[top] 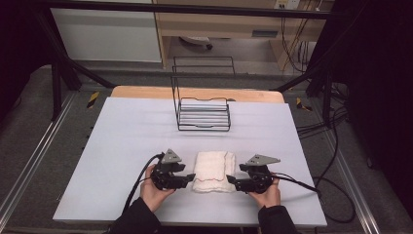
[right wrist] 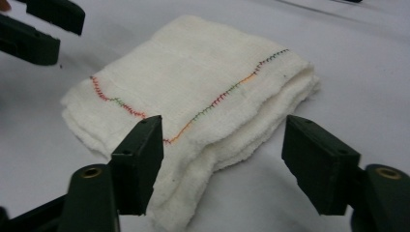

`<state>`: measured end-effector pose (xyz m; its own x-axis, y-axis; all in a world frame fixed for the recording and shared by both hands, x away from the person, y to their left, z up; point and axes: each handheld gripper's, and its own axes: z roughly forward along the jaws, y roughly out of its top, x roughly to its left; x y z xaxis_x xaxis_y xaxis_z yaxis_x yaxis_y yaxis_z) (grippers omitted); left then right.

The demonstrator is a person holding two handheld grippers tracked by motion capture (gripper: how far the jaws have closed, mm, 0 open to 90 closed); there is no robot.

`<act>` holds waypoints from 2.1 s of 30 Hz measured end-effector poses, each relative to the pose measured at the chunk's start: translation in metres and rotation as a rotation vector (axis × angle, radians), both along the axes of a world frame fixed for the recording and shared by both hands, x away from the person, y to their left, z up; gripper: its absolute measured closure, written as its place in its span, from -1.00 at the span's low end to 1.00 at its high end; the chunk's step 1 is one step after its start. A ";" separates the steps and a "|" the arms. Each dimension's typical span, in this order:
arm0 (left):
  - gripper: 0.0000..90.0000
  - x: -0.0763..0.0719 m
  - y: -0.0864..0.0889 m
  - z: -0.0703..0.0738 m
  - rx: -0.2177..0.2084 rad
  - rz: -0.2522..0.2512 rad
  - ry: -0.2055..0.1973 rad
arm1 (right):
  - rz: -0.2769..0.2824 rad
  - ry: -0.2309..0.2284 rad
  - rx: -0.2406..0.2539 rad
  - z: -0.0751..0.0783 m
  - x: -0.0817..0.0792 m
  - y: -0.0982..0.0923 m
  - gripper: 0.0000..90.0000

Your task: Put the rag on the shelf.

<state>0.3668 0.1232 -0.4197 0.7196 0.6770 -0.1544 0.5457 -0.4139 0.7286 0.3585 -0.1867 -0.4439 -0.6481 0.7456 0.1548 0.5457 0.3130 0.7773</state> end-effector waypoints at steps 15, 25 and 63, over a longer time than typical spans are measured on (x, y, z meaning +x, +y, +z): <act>-0.68 0.051 -0.004 0.000 -0.005 0.023 0.009 | 0.018 0.006 -0.023 0.001 0.008 -0.002 -0.90; -0.36 0.071 -0.018 -0.005 0.003 0.071 0.035 | 0.011 0.012 -0.042 0.002 0.009 -0.003 -0.97; 0.78 0.073 -0.054 -0.026 0.094 0.052 0.003 | -0.071 0.011 0.005 0.002 0.051 -0.003 -0.60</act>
<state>0.4402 0.0696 -0.4453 0.6830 0.7248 -0.0909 0.5703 -0.4514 0.6863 0.4100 -0.1894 -0.4416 -0.5918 0.7888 0.1659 0.5750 0.2689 0.7727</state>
